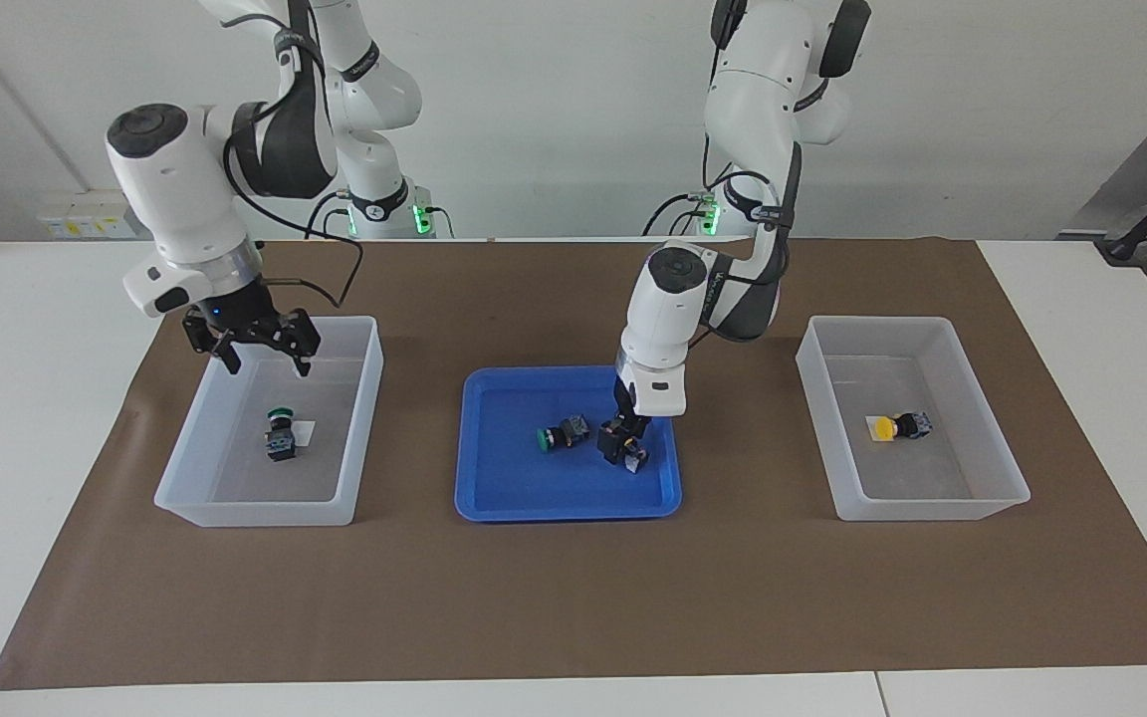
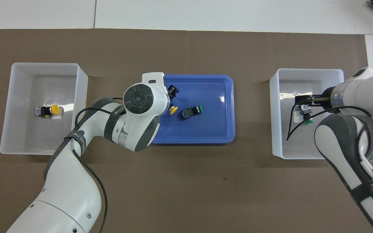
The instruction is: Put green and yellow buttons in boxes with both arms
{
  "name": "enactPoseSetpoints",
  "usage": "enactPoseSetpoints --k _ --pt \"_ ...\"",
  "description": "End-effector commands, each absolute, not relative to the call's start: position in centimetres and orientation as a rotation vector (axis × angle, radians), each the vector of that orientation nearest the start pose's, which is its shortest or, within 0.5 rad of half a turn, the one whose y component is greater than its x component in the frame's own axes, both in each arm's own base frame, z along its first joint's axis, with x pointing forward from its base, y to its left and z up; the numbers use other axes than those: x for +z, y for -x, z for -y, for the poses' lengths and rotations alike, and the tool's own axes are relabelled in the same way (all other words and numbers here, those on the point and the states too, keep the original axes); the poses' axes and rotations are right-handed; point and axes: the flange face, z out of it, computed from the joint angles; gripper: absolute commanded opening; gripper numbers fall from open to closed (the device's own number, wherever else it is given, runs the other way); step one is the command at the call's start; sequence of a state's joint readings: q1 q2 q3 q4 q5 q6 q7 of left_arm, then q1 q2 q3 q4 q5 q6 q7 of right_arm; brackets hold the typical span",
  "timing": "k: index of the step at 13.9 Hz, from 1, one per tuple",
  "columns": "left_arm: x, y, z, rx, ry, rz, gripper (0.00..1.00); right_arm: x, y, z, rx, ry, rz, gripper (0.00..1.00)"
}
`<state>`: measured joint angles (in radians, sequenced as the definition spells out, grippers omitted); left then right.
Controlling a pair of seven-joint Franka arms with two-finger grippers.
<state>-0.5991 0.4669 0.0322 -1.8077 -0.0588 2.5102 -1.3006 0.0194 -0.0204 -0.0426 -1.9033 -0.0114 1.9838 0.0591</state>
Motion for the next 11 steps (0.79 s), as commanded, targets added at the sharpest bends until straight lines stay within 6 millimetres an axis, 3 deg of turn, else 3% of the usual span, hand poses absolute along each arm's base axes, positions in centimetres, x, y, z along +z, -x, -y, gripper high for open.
enactPoseSetpoints --k 1,6,9,11 --pt "30.7 -56.2 36.2 -0.222 3.091 1.287 0.44 56.7 -55.5 1.9 -0.075 3.142 -0.169 1.00" --pt "30.7 -56.2 36.0 -0.210 3.086 1.273 0.05 63.0 -52.7 2.1 0.014 3.144 -0.176 1.00" --pt "31.1 -56.3 36.1 -0.191 3.075 1.265 0.00 63.1 -52.5 1.4 0.012 3.149 -0.157 1.00" --pt "33.0 -57.2 36.3 -0.157 3.054 1.259 0.00 63.0 -52.4 1.5 0.009 3.150 -0.155 1.00"
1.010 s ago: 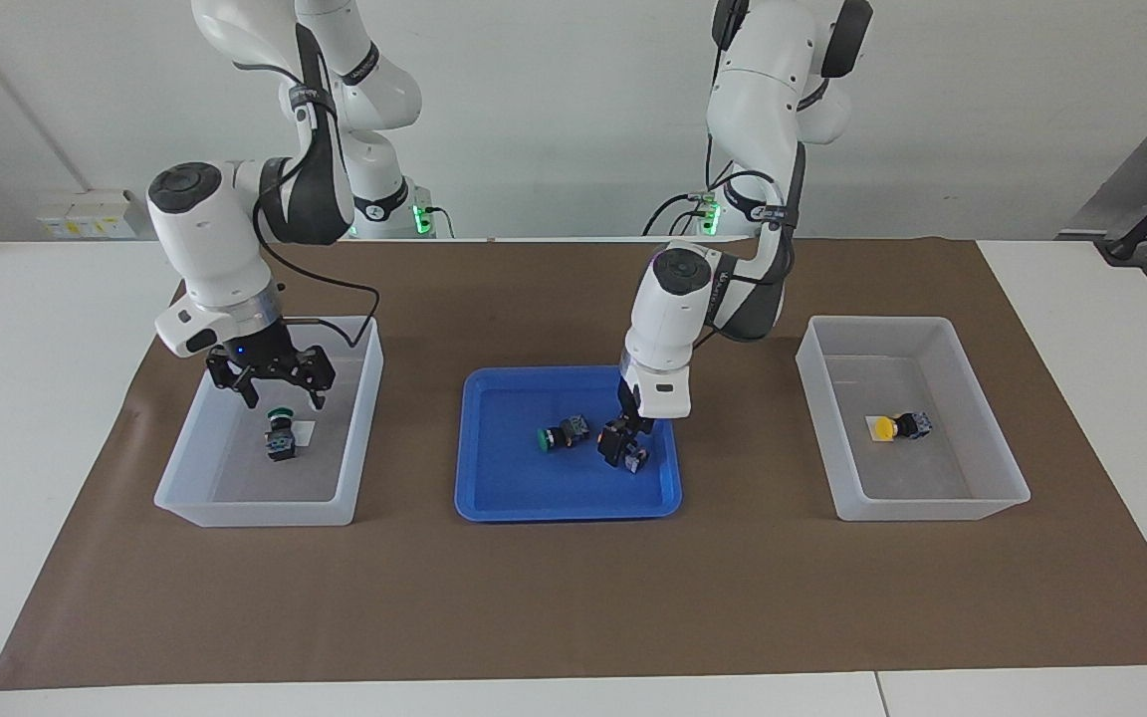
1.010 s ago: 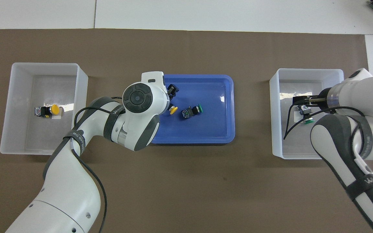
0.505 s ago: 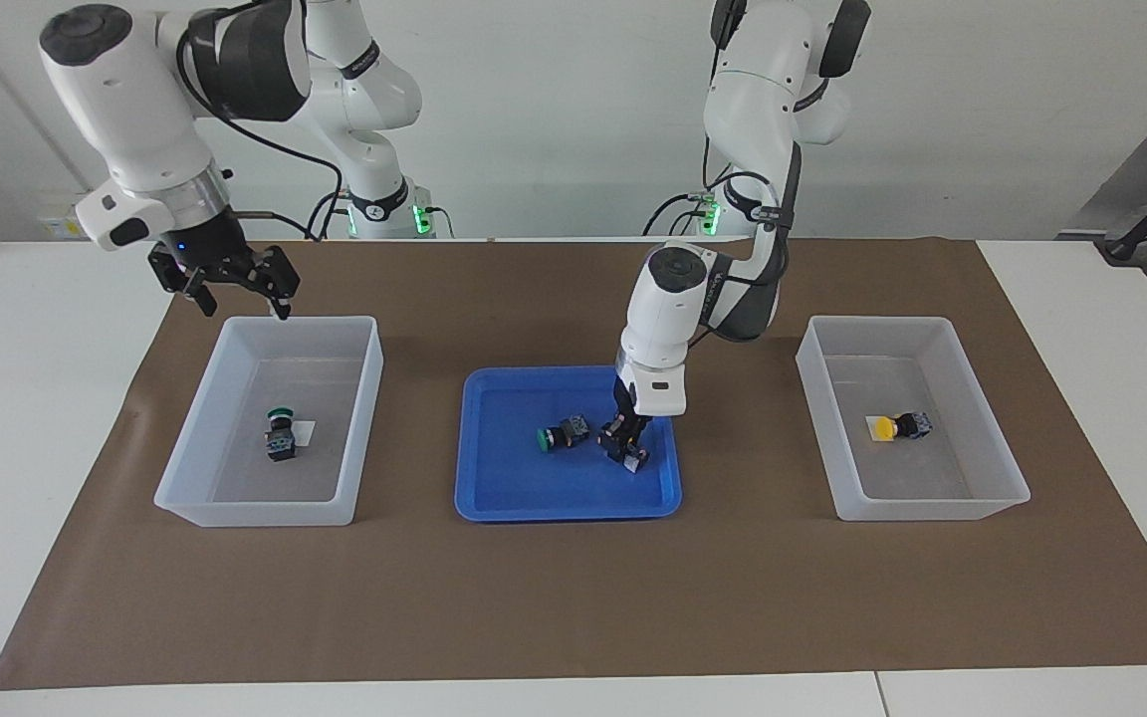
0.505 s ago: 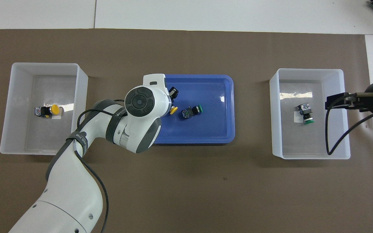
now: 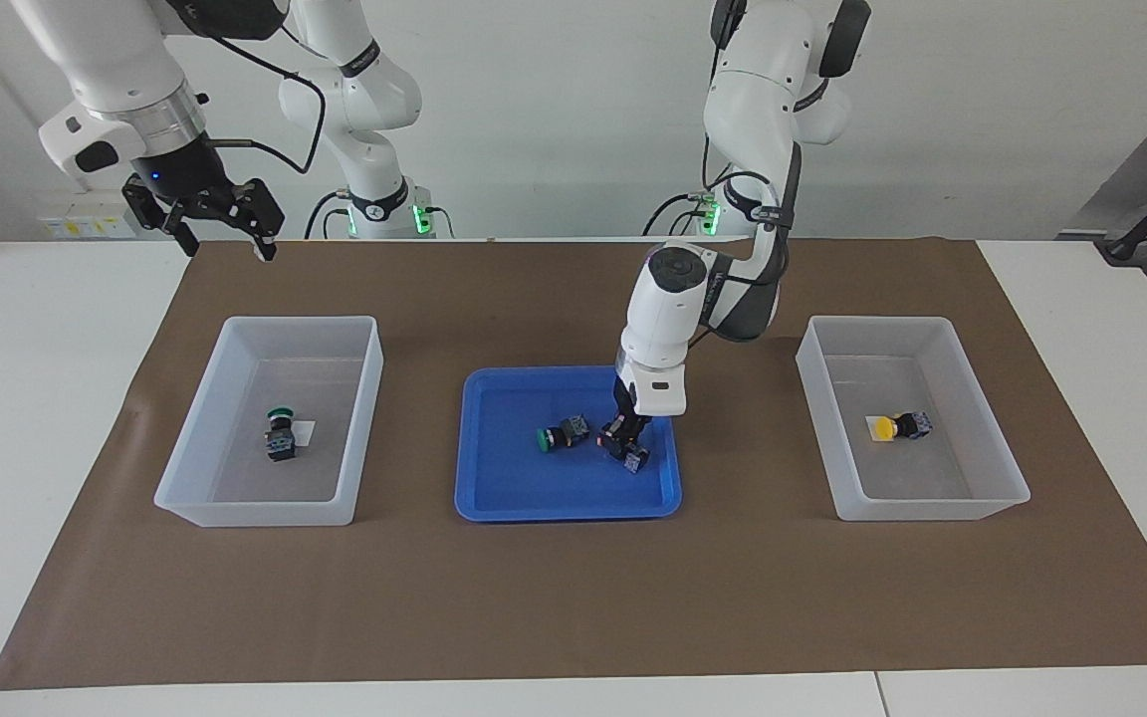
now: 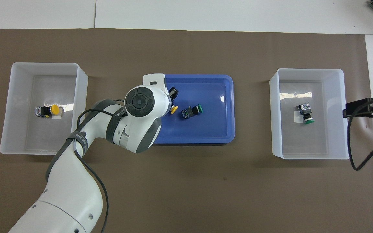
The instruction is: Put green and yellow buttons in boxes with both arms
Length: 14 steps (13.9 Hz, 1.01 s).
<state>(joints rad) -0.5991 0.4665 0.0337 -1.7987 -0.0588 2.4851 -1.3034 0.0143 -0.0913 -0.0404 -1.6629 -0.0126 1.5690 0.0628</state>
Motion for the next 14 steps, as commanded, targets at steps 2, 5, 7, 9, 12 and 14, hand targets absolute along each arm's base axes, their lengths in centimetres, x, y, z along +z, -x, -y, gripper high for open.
enactPoseSetpoints --k 2,5,7,9,12,14 --pt "35.2 -58.7 36.3 -0.113 3.019 1.246 0.00 62.9 -52.3 1.5 0.016 3.150 -0.155 1.00" --pt "38.1 -61.6 35.3 -0.065 2.983 1.250 0.00 63.0 -52.2 1.4 0.009 3.148 -0.154 1.00" --pt "40.9 -63.6 33.0 -0.065 3.000 1.216 0.00 62.5 -52.6 -0.6 -0.032 3.150 -0.108 1.00" --pt "42.6 -64.9 29.3 -0.042 3.016 1.156 0.00 61.4 -53.7 -3.6 -0.084 3.143 -0.159 1.00" --pt "47.2 -66.8 21.7 0.040 3.053 0.952 0.00 57.8 -56.7 -9.2 -0.177 3.110 -0.268 1.00" --pt "48.5 -67.7 16.5 0.093 3.080 0.775 0.00 55.5 -58.2 -13.0 -0.224 3.074 -0.361 1.00"
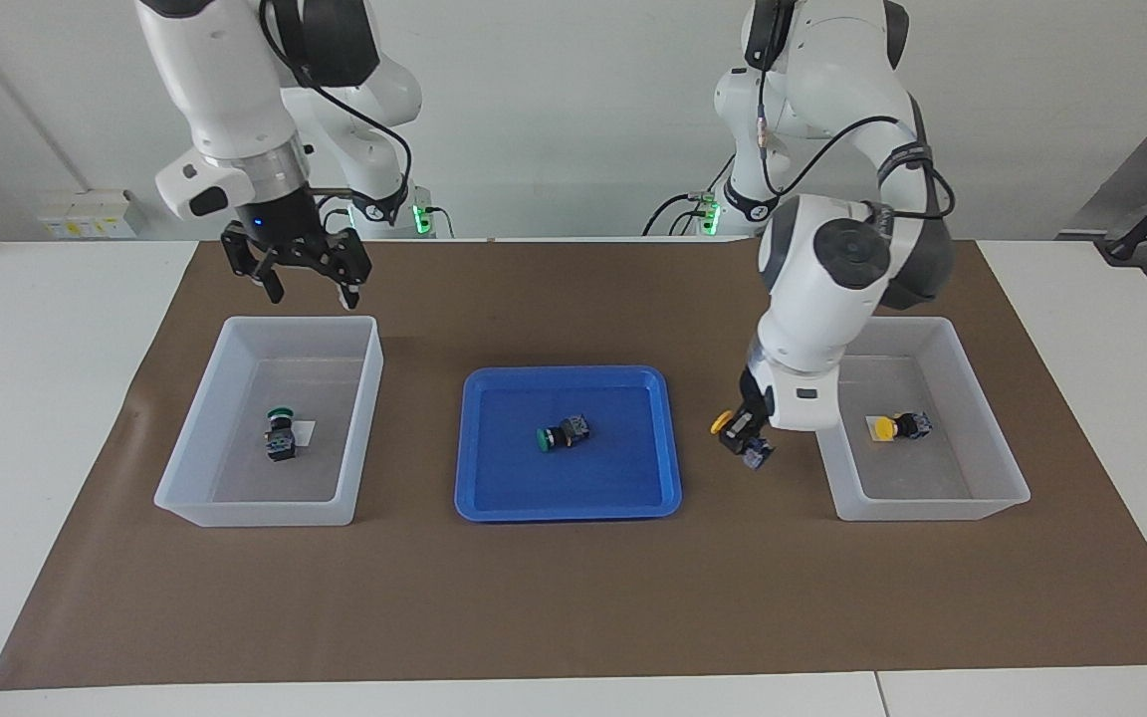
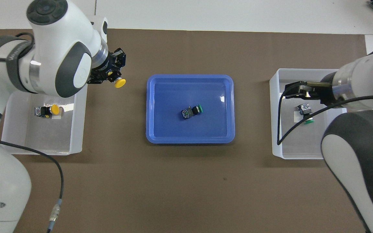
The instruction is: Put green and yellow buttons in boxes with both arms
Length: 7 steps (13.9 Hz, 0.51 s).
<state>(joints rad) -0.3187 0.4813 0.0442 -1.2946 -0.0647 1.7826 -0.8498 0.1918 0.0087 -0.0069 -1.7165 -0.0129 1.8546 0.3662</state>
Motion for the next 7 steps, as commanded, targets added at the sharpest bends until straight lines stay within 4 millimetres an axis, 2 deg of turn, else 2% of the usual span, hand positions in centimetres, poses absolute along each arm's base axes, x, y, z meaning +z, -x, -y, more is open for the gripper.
enactPoseSetpoints --k 1,4,6,7 --pt "48.6 -68.1 14.3 0.101 3.093 0.718 0.00 54.3 -58.8 -14.9 -0.237 3.053 -0.427 1.00" --pt "49.0 -68.6 7.5 0.130 3.136 0.505 0.00 50.2 -60.7 -20.0 -0.284 2.982 -0.580 1.00" --pt "50.4 -68.3 2.4 0.087 3.174 0.348 0.00 47.0 -61.6 -23.7 -0.253 2.947 -0.721 1.00" --pt "49.3 -67.9 0.6 0.115 3.183 0.241 0.00 45.0 -61.4 -26.7 -0.227 2.925 -0.789 1.00"
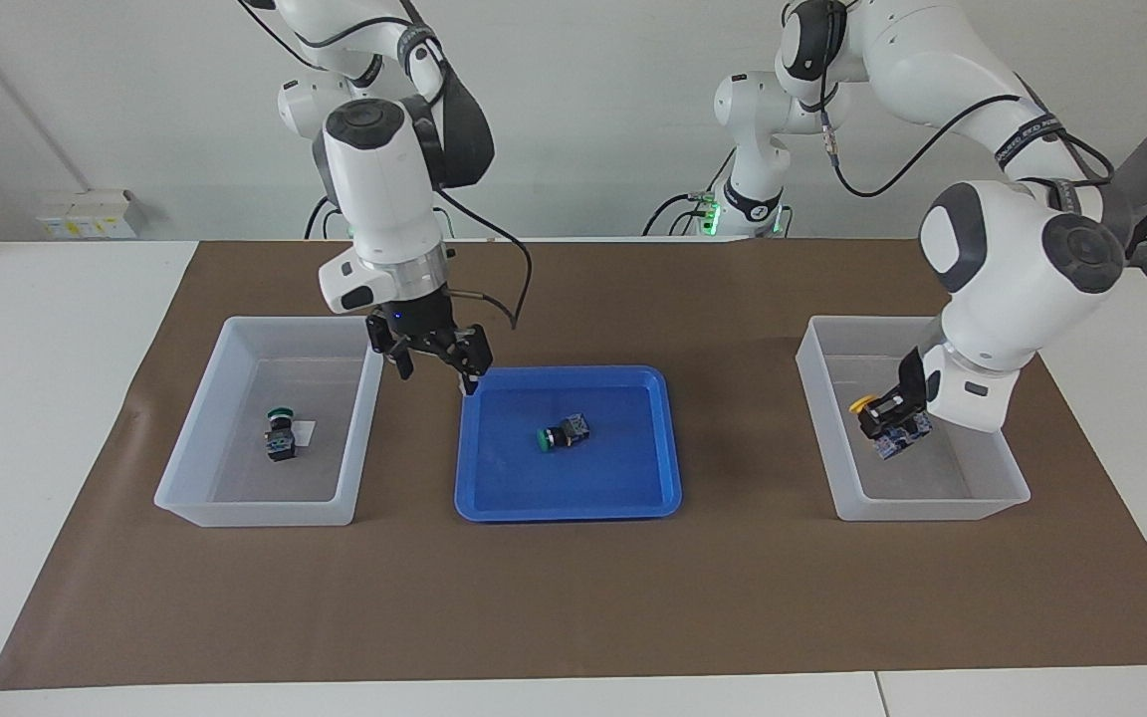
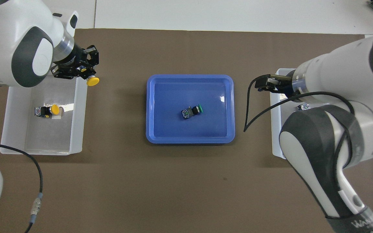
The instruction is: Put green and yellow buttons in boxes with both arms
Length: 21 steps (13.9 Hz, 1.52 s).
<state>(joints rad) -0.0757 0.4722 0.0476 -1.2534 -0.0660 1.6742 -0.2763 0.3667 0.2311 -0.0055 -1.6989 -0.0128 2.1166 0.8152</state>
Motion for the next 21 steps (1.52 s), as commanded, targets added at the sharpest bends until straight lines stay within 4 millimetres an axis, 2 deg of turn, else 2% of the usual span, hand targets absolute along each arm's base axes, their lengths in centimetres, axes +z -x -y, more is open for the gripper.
enactPoseSetpoints --k 1,3,5,7,10,12,14,17,18,19,20,21 --pt "49.5 -67.4 -1.1 0.109 3.192 0.167 0.00 43.2 -61.2 -28.9 -0.223 2.887 -0.870 1.00" --pt "48.2 -66.3 -3.9 0.127 3.198 0.090 0.00 41.2 -61.0 -31.0 -0.199 2.822 -1.007 1.00" --pt "45.2 -64.5 -4.4 0.093 3.198 0.020 0.00 37.6 -60.3 -33.2 -0.150 2.829 -1.070 1.00" --pt "40.7 -61.3 -4.2 0.027 3.195 0.026 0.00 34.5 -60.9 -36.1 -0.144 2.796 -1.124 1.00" --pt "38.2 -59.0 -3.1 0.025 3.194 0.008 0.00 33.8 -60.8 -36.6 -0.158 2.782 -1.117 1.00" --pt "36.4 -57.9 -1.8 0.019 3.192 -0.023 0.00 31.7 -60.9 -36.5 -0.151 2.787 -1.122 1.00" --pt "33.9 -56.8 -0.3 -0.035 3.186 -0.047 0.00 30.3 -59.5 -37.3 -0.126 2.825 -1.097 1.00" --pt "31.5 -56.8 -0.3 -0.062 3.180 -0.049 0.00 29.5 -58.7 -37.2 -0.108 2.848 -1.083 1.00" --pt "31.0 -57.0 -0.6 -0.077 3.177 -0.045 0.00 29.3 -58.6 -37.0 -0.102 2.861 -1.062 0.84" --pt "30.5 -57.3 -0.9 -0.096 3.174 -0.039 0.00 29.1 -58.5 -36.8 -0.097 2.877 -1.033 0.47" --pt "29.8 -57.3 -1.2 -0.094 3.173 -0.034 0.00 29.1 -58.6 -36.7 -0.096 2.880 -1.028 0.13" --pt "29.7 -57.5 -1.3 -0.104 3.172 -0.031 0.00 29.2 -58.7 -36.7 -0.094 2.879 -1.032 0.00"
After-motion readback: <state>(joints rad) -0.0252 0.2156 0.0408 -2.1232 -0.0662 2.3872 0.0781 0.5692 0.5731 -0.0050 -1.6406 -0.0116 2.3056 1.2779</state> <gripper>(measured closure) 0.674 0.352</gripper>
